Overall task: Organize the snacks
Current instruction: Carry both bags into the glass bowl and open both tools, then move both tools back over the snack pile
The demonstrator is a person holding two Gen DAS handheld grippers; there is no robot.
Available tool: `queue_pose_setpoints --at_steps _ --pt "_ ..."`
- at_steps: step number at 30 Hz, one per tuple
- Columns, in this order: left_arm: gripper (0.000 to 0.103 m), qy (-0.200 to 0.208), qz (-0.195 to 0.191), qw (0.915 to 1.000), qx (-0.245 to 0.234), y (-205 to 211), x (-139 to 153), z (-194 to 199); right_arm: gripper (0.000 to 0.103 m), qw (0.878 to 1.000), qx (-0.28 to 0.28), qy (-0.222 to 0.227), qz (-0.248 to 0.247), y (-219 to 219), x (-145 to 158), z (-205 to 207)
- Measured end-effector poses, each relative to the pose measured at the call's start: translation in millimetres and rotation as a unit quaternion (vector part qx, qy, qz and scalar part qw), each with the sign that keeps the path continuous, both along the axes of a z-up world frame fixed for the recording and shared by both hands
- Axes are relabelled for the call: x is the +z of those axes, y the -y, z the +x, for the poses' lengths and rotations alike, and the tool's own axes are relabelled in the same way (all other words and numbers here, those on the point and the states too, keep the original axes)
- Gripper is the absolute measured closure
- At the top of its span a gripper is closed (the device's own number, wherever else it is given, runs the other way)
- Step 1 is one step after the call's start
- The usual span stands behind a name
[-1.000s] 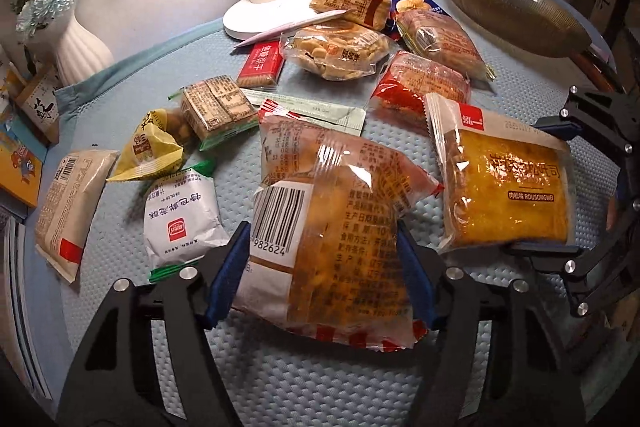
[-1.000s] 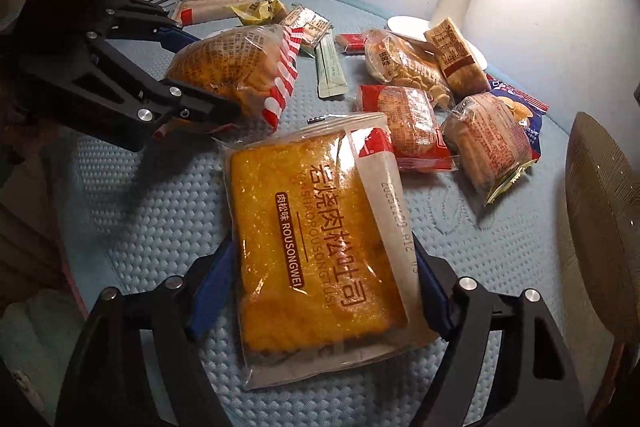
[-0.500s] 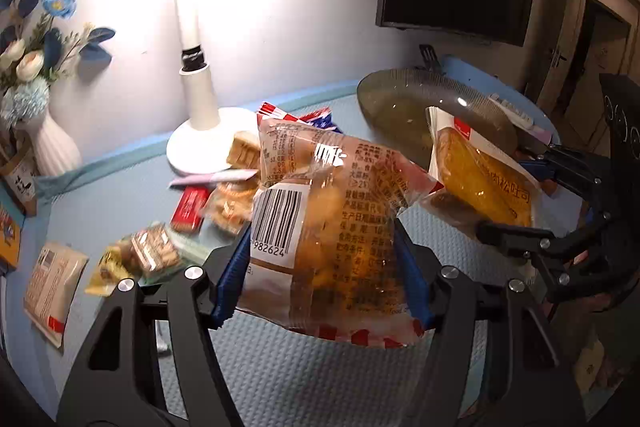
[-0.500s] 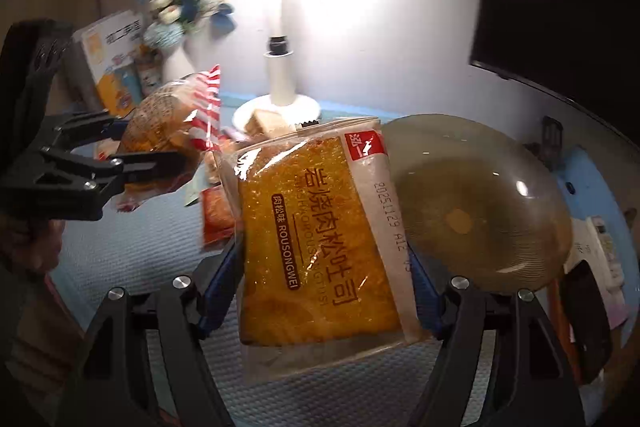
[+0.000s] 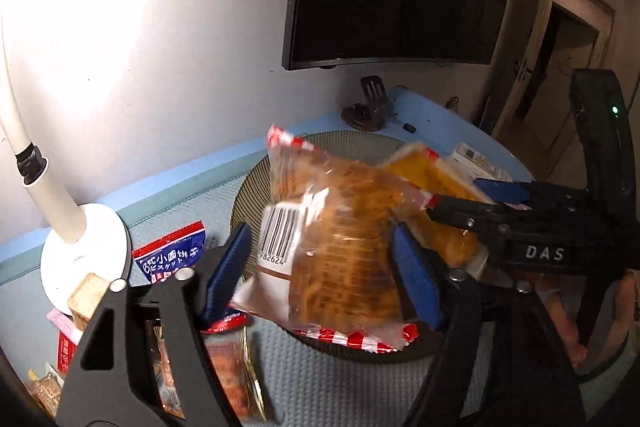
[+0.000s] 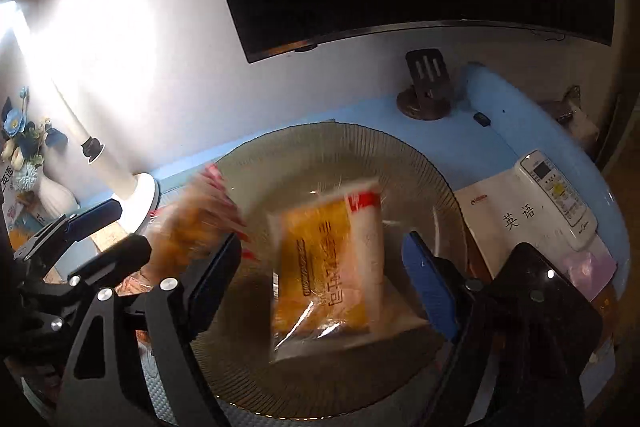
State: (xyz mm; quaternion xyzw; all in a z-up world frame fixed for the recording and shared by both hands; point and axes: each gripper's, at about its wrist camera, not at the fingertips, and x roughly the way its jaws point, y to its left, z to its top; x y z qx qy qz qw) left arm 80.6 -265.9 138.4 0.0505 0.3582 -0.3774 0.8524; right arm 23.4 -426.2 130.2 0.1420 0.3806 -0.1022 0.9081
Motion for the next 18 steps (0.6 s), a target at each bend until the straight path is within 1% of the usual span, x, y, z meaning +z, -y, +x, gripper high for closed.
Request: queue_pose_setpoints --at_steps 1,3,6,8,10,13,15,18 --pt "0.017 -0.008 -0.013 0.9999 0.001 -2 1 4 0.021 1.0 0.0 0.003 0.001 1 1 -4" --pt "0.017 -0.024 -0.035 0.9991 0.002 -10 3 7 0.021 1.0 0.009 0.009 0.01 2 3 -10" --pt "0.017 -0.023 -0.047 0.9986 0.014 -29 9 2 0.021 1.0 0.019 0.016 0.003 -8 7 -22" --pt "0.017 -0.024 -0.052 0.9979 0.028 -49 14 -4 0.021 0.999 0.032 0.02 -0.002 -19 10 -29" --pt "0.016 -0.019 -0.069 0.9964 0.045 -75 22 -15 0.021 0.998 0.055 0.031 0.002 -33 15 -38" --pt "0.016 -0.012 -0.092 0.9926 0.078 -116 33 -33 0.021 0.995 0.091 0.042 -0.009 -66 23 -49" --pt "0.015 0.0 -0.093 0.9896 0.11 -144 39 -46 0.021 0.992 0.117 0.048 -0.005 -88 26 -53" --pt "0.007 0.022 -0.091 0.9813 0.169 -189 46 -64 0.021 0.986 0.156 0.052 0.004 -122 24 -54"
